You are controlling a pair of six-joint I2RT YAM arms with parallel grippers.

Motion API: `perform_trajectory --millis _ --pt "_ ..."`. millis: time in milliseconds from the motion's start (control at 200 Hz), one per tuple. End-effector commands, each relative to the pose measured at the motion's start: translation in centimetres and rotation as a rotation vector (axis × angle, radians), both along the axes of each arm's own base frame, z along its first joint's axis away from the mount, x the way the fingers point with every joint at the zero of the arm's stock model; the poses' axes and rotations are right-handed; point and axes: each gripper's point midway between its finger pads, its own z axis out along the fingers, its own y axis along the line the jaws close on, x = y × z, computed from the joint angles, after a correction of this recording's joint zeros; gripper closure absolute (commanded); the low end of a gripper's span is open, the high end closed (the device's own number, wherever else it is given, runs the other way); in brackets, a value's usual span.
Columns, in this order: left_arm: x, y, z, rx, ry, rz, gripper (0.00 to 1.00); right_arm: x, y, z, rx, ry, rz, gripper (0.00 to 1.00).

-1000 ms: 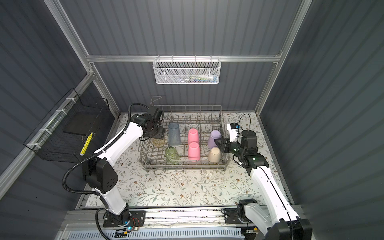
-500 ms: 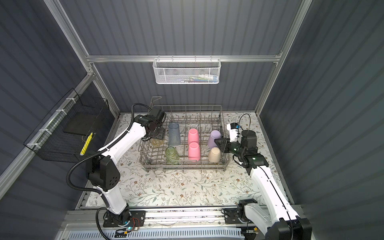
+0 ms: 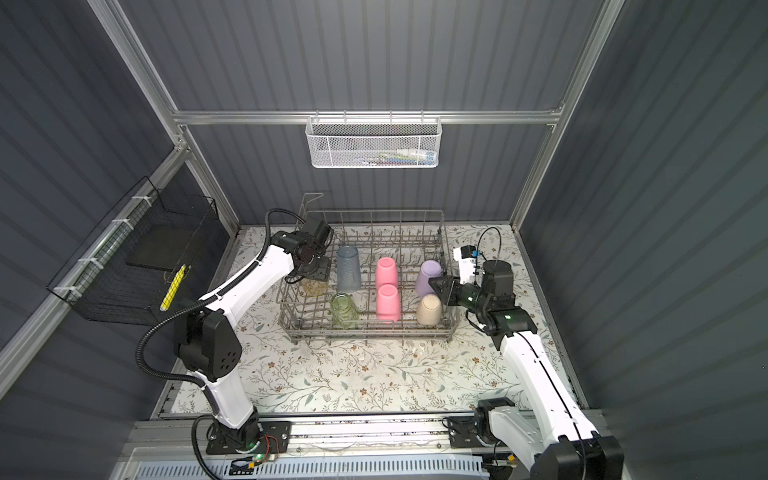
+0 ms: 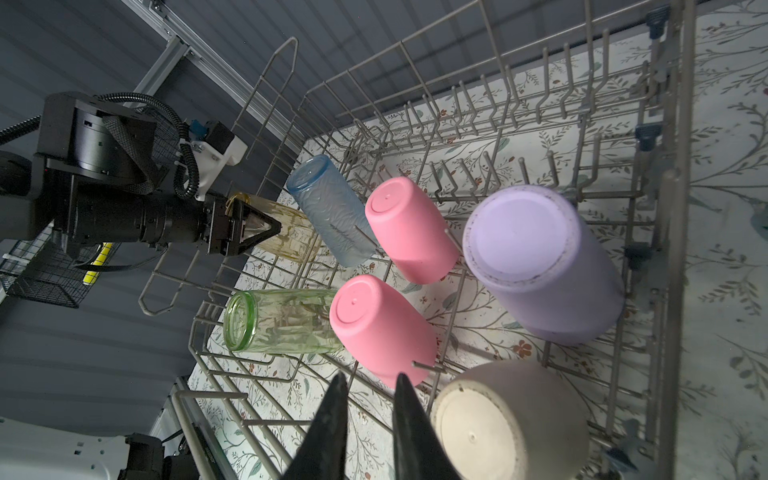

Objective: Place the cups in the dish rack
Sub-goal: 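Lower the yellow cup onto the tines beside the blue cup with the left gripper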

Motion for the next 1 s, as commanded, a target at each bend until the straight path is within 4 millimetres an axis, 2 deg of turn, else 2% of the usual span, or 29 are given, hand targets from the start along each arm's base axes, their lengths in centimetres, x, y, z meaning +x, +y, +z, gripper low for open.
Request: perform_trajectory --millis 0,380,826,996 --pt "0.0 0.8 -1.7 0.037 0.032 0.025 0.65 0.3 -0.2 0.6 -0.012 -0.028 -0.004 0.77" --pt "0.0 0.8 -2.7 0.047 0.046 0.029 0.57 0.3 -0.2 0.5 -0.012 -0.025 -0.002 0.77" --pt "-0.1 1.4 -1.6 0.059 0.024 0.045 0.41 0.3 -0.2 0.5 -0.008 -0.021 0.002 0.77" --pt "-0.1 1.5 -1.5 0.068 0.021 0.048 0.39 0.3 -0.1 0.4 -0.006 -0.018 0.003 0.77"
